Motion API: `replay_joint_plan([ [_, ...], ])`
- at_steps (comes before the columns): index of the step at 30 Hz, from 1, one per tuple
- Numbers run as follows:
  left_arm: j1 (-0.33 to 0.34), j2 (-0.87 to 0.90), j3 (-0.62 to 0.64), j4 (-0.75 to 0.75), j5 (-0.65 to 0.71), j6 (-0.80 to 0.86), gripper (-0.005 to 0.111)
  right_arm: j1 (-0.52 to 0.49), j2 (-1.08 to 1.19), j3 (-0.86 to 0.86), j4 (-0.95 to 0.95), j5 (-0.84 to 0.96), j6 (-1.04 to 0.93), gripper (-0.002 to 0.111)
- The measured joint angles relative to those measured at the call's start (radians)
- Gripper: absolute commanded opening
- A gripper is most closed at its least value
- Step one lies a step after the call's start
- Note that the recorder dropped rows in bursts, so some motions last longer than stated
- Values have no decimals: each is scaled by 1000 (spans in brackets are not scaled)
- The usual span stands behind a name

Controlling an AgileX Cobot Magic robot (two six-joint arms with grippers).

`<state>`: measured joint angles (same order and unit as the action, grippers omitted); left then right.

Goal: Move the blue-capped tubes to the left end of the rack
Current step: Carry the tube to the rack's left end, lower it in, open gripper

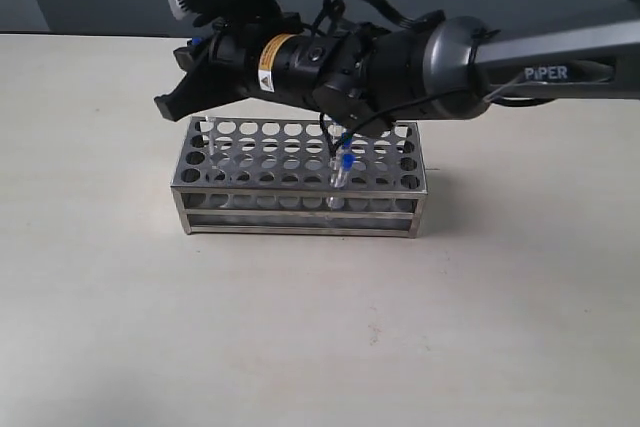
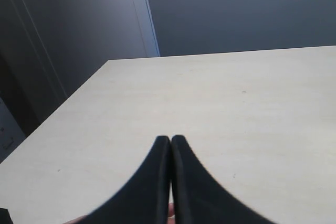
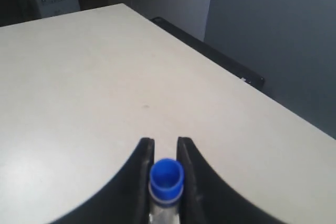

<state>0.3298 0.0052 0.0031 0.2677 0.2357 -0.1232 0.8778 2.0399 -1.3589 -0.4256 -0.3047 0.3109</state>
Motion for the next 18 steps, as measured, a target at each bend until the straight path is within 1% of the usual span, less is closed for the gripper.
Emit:
replay_joint_plan([
  [5,0,0,0,0,0,0,1,16,33,-6,-14,-2,2,-1],
  [18,0,0,0,0,0,0,1,14,58,-52,-16,-29,-22,-1],
])
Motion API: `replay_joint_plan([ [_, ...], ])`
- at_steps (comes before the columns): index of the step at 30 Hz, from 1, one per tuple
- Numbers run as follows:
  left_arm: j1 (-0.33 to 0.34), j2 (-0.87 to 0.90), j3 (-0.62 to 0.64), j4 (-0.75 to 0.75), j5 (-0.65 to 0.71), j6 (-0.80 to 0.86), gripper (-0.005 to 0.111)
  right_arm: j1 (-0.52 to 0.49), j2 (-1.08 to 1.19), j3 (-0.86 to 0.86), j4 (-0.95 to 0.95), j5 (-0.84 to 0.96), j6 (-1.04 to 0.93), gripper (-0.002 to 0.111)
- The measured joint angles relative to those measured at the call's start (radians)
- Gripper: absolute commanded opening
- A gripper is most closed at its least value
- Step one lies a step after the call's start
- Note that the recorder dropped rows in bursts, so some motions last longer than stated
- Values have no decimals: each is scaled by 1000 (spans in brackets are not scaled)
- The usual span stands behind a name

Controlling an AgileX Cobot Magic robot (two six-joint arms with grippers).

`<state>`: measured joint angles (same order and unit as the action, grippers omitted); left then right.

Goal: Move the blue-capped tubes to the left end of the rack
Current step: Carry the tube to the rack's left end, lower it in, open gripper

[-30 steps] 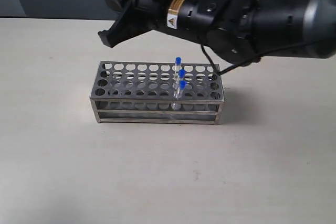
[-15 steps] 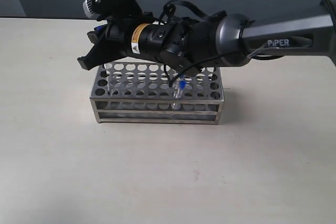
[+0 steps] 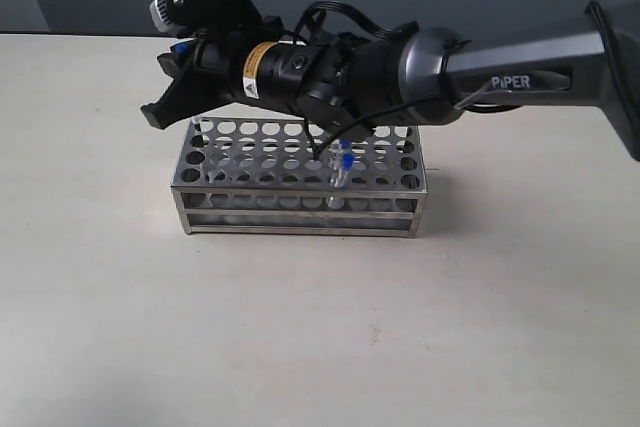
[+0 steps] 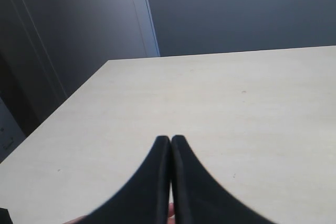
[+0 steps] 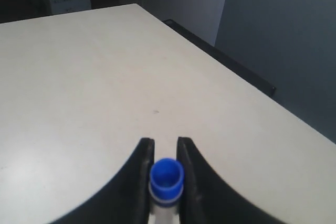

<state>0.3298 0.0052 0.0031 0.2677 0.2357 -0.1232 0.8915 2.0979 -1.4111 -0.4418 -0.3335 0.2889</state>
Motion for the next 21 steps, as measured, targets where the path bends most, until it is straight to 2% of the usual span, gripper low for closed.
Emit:
replay_joint_plan([
  [12,0,0,0,0,0,0,1,-2,82,-26,6,62,0,-1],
  [14,0,0,0,0,0,0,1,-2,96,-28,6,63,0,5],
  [19,0,0,0,0,0,0,1,-2,98,-28,9,74,0,37],
  [21,0,0,0,0,0,0,1,-2,98,-28,9,92,0,41],
])
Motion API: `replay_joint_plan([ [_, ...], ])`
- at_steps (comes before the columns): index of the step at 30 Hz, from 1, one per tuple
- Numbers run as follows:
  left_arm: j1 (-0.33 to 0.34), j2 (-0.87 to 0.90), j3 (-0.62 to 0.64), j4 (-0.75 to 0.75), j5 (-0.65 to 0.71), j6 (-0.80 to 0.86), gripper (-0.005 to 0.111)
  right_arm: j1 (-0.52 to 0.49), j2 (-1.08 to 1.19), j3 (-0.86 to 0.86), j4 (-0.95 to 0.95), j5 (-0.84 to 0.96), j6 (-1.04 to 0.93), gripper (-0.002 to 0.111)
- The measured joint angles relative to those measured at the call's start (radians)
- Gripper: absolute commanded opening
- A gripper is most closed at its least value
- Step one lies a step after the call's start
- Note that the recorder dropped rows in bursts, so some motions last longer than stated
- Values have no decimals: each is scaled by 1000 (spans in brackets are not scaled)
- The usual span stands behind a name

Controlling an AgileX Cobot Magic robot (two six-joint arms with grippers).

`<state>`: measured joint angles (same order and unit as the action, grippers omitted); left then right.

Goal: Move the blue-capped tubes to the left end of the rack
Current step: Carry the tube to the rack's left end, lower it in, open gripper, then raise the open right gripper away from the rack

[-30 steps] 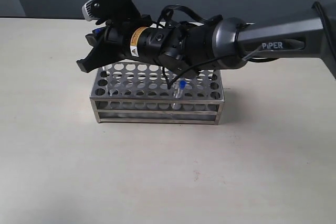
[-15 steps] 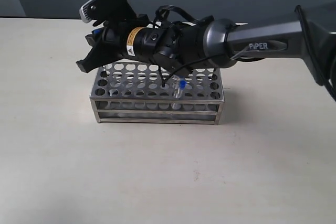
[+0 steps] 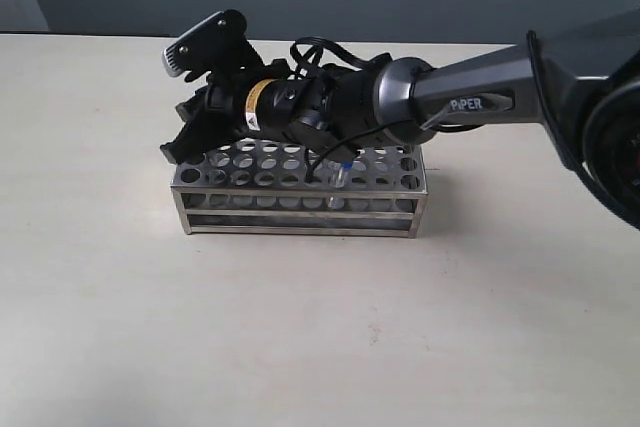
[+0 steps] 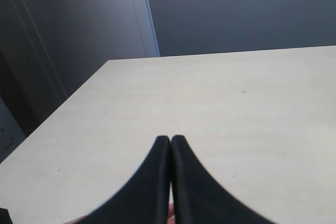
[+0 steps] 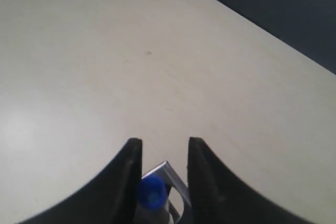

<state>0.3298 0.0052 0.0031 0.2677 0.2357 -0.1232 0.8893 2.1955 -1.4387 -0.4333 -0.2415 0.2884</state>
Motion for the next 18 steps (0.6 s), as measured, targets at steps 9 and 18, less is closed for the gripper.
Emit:
replay_joint_plan([
  [9,0,0,0,0,0,0,1,-2,-66,0,0,155,0,41],
  [18,0,0,0,0,0,0,1,-109,-359,51,22,148,0,40],
])
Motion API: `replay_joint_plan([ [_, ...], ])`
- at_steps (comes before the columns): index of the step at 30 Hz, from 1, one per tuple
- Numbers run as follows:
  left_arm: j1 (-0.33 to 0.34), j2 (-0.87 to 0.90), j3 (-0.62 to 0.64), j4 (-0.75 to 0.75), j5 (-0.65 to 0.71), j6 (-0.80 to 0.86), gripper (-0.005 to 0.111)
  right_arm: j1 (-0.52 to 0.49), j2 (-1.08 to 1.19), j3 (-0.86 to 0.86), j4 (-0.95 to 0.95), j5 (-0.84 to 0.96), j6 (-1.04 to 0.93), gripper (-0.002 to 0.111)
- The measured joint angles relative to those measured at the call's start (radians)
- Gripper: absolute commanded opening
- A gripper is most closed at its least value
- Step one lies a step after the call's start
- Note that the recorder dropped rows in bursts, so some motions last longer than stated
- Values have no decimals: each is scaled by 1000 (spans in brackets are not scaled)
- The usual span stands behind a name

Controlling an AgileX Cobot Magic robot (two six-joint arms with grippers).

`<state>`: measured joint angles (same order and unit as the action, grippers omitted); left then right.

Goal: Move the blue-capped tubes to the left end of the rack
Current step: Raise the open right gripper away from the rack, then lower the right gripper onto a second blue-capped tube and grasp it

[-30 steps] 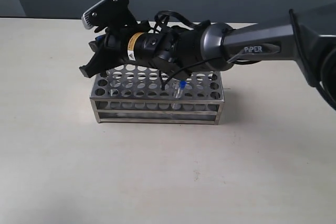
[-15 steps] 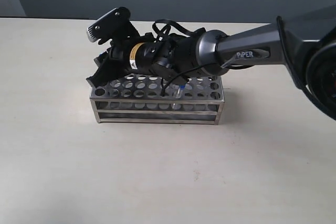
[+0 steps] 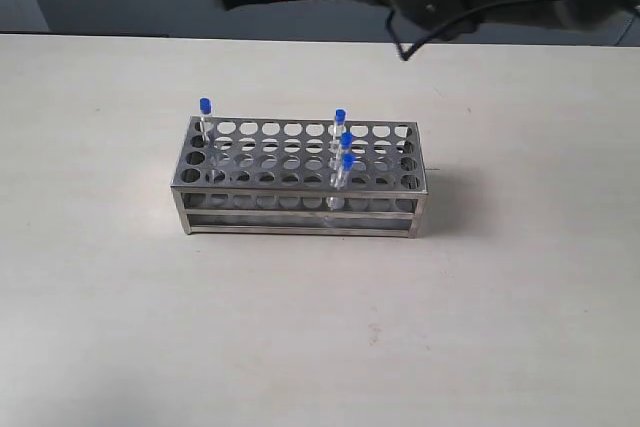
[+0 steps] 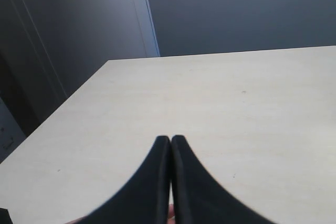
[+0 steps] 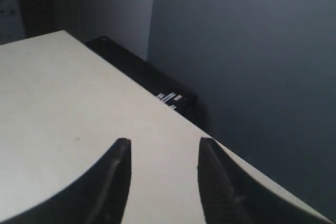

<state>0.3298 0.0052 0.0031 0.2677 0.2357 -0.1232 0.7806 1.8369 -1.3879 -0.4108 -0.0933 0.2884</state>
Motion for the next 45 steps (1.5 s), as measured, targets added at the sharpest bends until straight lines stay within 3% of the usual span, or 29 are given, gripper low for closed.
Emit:
replay_joint_plan([
  [5,0,0,0,0,0,0,1,-58,-135,212,37,-18,0,40],
  [16,0,0,0,0,0,0,1,-58,-288,688,174,-257,2,40],
  [31,0,0,0,0,0,0,1,-58,-115,770,199,-472,2,40],
  [33,0,0,0,0,0,0,1,-58,-73,770,199,-498,2,36],
  [38,0,0,0,0,0,0,1,-58,-38,770,204,-528,5,-1],
  [45,0,0,0,0,0,0,1,-56,-33,770,204,-541,5,-1],
])
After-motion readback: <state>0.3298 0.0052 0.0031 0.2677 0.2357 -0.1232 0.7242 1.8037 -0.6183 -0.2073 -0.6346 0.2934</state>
